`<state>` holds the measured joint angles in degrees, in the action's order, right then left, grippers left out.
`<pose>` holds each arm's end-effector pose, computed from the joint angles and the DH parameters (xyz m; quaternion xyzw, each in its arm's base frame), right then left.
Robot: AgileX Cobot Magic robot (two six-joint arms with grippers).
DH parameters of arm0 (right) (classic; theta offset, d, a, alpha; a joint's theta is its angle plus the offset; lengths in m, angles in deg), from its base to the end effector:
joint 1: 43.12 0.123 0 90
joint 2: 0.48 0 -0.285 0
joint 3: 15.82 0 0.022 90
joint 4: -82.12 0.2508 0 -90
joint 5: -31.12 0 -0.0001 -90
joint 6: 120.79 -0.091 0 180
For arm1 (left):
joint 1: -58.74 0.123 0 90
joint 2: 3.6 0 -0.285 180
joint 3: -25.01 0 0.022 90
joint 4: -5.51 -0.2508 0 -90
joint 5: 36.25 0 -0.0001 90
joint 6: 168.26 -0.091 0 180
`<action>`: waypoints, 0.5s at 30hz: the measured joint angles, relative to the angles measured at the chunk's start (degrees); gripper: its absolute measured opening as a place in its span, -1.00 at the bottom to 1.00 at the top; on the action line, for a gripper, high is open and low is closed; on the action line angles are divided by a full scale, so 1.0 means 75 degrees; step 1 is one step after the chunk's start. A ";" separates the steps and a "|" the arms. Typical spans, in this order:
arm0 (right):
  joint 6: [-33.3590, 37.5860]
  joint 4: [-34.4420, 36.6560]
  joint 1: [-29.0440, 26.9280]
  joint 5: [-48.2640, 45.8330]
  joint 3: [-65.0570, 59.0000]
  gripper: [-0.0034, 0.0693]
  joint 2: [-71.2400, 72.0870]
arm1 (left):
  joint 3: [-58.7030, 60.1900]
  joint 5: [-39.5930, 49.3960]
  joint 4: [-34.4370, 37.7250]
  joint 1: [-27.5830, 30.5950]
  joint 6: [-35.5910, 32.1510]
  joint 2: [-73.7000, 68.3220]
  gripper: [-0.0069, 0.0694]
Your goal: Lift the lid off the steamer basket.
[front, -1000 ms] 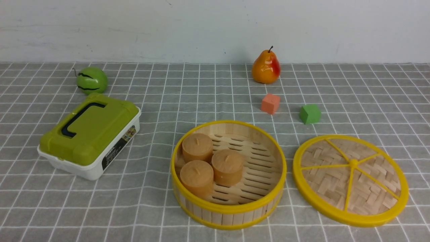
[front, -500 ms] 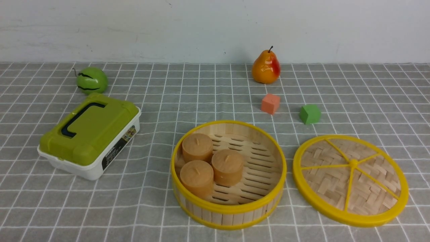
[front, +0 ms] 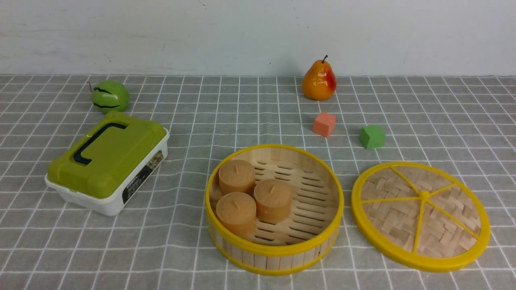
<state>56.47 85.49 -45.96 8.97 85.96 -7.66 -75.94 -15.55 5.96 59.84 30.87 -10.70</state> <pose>0.0522 -0.0006 0.1732 0.0546 0.8046 0.0245 0.5907 0.0530 0.0008 0.1705 -0.1431 0.7902 -0.0966 0.5880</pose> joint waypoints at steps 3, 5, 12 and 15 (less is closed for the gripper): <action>0.0000 0.0000 0.0000 0.0000 0.0000 -0.61 0.0000 | 0.0000 0.0000 0.0000 0.0000 0.0000 0.0000 -0.19; 0.0000 0.0000 0.0000 0.0000 0.0000 -0.61 0.0000 | 0.0000 0.0000 0.0000 0.0000 0.0000 0.0000 -0.19; 0.0000 0.0000 0.0000 0.0000 0.0000 -0.58 0.0000 | 0.0000 0.0000 0.0000 0.0000 0.0000 0.0000 -0.19; 0.0000 0.0000 0.0000 0.0000 0.0000 -0.58 0.0000 | 0.0000 0.0000 0.0000 0.0000 0.0000 0.0000 -0.19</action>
<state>56.47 85.49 -45.96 8.97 85.96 -7.66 -75.94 -15.55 5.96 59.84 30.87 -10.70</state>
